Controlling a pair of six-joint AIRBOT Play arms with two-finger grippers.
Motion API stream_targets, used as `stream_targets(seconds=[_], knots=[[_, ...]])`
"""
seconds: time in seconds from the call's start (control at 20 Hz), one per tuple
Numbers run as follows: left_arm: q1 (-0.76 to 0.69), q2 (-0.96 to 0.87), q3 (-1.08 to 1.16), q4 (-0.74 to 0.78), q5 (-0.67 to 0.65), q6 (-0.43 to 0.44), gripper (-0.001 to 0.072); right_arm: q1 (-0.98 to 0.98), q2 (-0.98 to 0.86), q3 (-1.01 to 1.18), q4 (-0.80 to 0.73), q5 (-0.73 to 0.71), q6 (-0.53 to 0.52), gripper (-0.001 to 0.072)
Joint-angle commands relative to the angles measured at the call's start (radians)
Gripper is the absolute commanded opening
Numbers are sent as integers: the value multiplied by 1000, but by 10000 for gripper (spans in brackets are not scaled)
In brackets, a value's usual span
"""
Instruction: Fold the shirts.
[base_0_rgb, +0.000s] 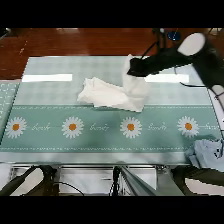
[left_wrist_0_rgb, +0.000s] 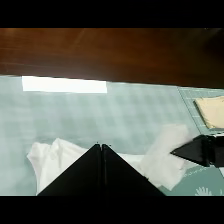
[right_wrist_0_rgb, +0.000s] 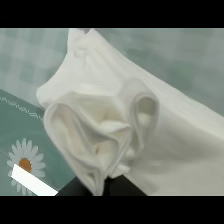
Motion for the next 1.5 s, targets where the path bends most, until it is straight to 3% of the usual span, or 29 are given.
stream_targets(seconds=[0.0,0.3,0.35,0.4,0.45,0.5,0.7,0.85,0.95,1.05,1.2,1.35,1.45], knots=[[18,32,-3,20,-63,9,33,98,-115,0,48,-190,48,22],[-113,31,-6,151,-88,15,33,192,-292,0,287,-403,48,24],[-138,31,-6,185,-93,15,33,206,-312,0,314,-436,47,55],[-164,31,-6,211,-100,15,33,218,-327,0,344,-463,44,225],[-188,31,-10,224,-100,13,33,229,-336,0,390,-484,21,443],[-206,31,-21,224,-99,13,33,239,-340,0,433,-497,-16,526],[-251,24,-145,224,-69,16,33,239,-334,0,746,-457,-301,544],[-255,8,-281,227,-31,29,33,175,-274,0,775,-384,-371,540],[-255,-5,-351,228,-23,52,33,81,-204,0,702,-277,-357,522],[-255,-16,-385,230,-18,87,33,-50,-123,0,523,-106,-254,521],[-255,-23,-388,269,67,105,34,-257,4,0,65,239,-53,521],[-255,-23,-388,315,92,105,34,-363,71,-28,-464,531,-6,490],[-255,-23,-388,323,92,105,34,-418,86,-112,-496,531,-19,467]])
